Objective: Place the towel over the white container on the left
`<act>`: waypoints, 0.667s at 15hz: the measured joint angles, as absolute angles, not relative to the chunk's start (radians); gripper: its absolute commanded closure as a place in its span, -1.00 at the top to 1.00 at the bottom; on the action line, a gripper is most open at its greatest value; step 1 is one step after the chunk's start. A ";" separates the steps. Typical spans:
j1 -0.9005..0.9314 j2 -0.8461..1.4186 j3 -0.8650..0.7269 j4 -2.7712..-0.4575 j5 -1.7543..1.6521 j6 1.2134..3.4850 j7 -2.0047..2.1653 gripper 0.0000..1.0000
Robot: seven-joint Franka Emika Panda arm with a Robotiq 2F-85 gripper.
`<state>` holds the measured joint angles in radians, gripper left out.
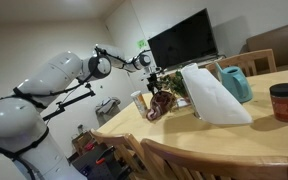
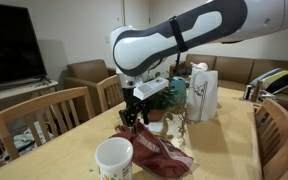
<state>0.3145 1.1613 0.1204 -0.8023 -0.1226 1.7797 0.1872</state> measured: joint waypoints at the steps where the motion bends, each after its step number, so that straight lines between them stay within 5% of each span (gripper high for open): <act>1: 0.315 1.161 0.120 -0.802 -0.123 1.780 0.187 -0.34; 5: 0.315 1.161 0.120 -0.802 -0.123 1.779 0.187 -0.94; 10: 0.317 1.161 0.119 -0.801 -0.124 1.779 0.224 -0.91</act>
